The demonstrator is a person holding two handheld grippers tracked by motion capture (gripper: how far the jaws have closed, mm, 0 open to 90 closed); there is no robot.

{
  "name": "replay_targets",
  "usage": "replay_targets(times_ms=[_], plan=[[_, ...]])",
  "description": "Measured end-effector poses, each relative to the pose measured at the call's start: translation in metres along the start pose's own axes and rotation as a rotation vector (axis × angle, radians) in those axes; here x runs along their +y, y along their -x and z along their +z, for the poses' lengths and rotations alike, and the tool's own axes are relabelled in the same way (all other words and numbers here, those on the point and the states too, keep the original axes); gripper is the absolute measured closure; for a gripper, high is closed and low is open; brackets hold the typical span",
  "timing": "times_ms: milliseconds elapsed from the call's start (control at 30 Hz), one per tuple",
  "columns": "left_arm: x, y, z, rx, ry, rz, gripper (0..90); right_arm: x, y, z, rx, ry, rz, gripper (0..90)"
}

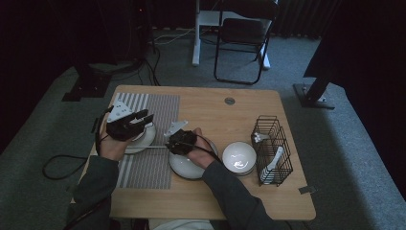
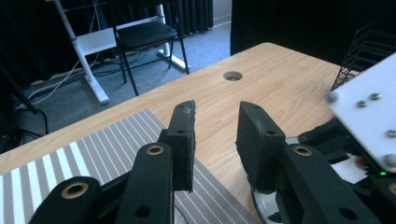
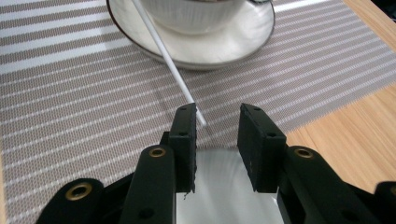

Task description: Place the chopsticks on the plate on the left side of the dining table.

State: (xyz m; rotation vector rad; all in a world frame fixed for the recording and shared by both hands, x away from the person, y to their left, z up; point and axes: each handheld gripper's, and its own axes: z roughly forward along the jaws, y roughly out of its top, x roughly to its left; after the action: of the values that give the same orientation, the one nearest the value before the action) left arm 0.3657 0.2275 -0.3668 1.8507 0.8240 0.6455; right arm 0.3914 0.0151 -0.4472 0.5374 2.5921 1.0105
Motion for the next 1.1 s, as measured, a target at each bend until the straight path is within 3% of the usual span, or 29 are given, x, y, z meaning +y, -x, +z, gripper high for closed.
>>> replay_targets(times_ms=[1100], plan=[[0.014,0.028,0.028,-0.087,-0.009,0.059,67.3,-0.049,-0.021,-0.055,-0.023,0.051,0.117,60.2]])
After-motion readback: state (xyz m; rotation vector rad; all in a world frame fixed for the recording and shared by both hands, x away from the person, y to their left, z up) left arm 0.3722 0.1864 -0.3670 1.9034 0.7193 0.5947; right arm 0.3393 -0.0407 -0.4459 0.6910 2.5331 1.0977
